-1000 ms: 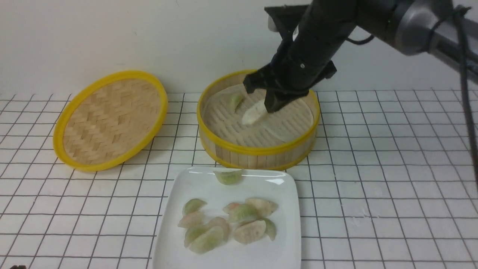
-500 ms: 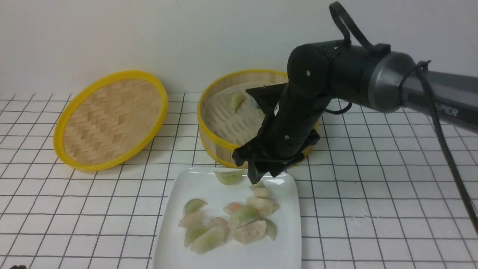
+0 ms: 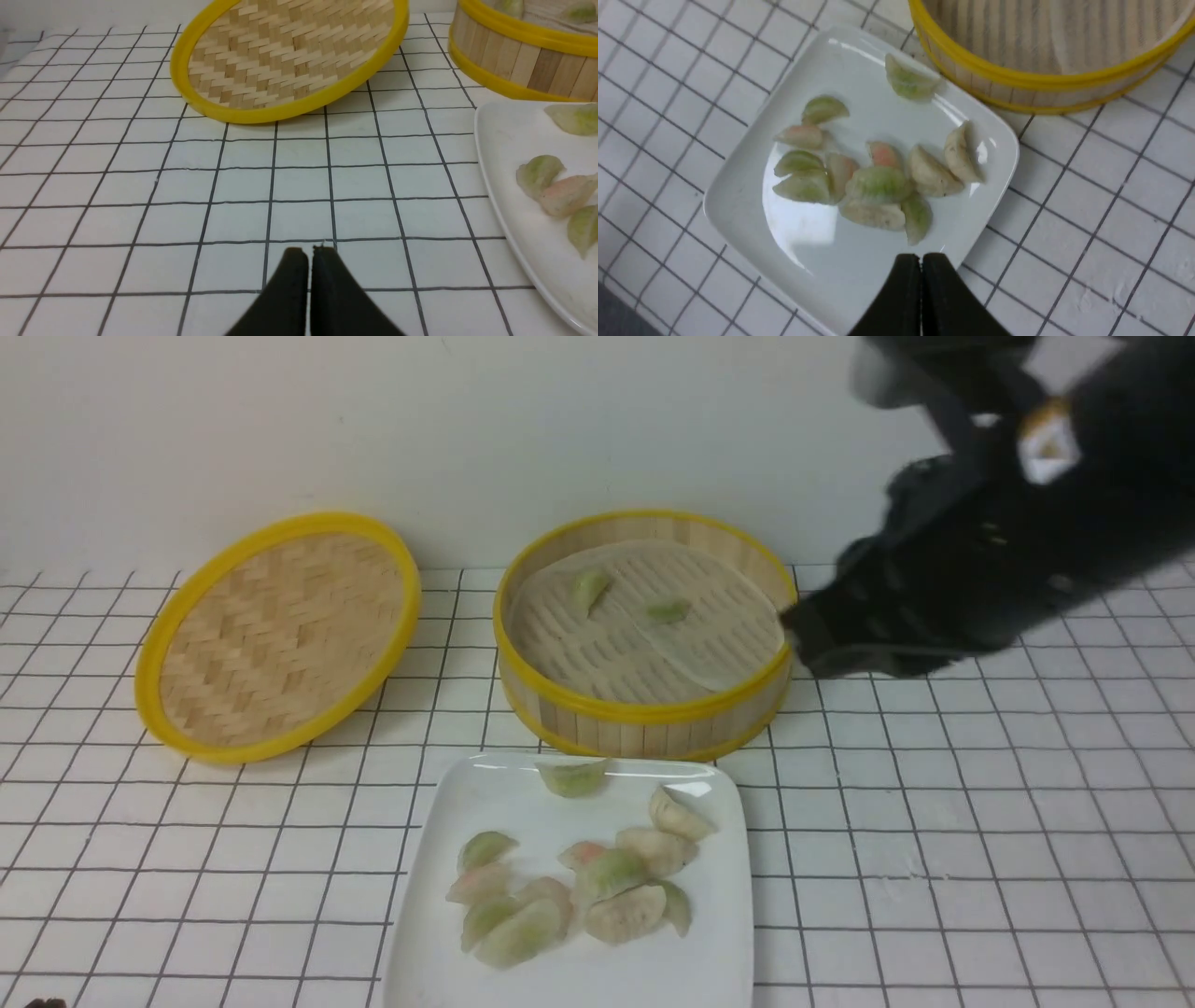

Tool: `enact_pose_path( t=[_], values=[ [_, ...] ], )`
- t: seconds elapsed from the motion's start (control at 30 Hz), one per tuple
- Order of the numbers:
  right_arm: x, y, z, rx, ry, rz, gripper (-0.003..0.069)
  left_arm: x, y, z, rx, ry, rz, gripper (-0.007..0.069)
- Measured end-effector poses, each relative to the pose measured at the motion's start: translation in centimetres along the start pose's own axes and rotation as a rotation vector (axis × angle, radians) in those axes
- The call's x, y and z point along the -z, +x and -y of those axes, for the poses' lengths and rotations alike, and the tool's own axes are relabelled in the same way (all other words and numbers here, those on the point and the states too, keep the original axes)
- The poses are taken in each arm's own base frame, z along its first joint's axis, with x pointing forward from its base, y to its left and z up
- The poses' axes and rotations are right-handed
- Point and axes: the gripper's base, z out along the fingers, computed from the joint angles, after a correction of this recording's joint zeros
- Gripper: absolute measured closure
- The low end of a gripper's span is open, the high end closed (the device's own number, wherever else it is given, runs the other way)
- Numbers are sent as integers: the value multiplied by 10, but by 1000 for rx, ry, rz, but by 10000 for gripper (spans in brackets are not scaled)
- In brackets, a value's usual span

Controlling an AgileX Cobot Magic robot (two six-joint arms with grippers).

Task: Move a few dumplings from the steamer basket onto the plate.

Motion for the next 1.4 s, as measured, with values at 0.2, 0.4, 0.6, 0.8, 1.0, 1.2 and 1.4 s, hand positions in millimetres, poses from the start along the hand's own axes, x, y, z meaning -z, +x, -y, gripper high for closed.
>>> enact_pose_path(
  t=[0.2, 0.4, 0.6, 0.8, 1.0, 1.2, 1.4],
  values=[
    [30, 72, 14, -3, -34, 411, 673, 0, 0, 0, 0, 0, 0, 631],
    [38, 156, 30, -7, -62, 710, 673, 0, 0, 0, 0, 0, 0, 631],
    [43, 211, 40, -4, -90, 856, 673, 0, 0, 0, 0, 0, 0, 631],
    [44, 239, 44, 21, -97, 906, 673, 0, 0, 0, 0, 1, 0, 631],
    [29, 249, 48, 161, 0, 817, 673, 0, 0, 0, 0, 1, -1, 631],
    [21, 256, 55, 207, 112, 739, 673, 0, 0, 0, 0, 1, -1, 631],
    [5, 272, 77, 23, 416, 664, 673, 0, 0, 0, 0, 1, -1, 631]
  ],
)
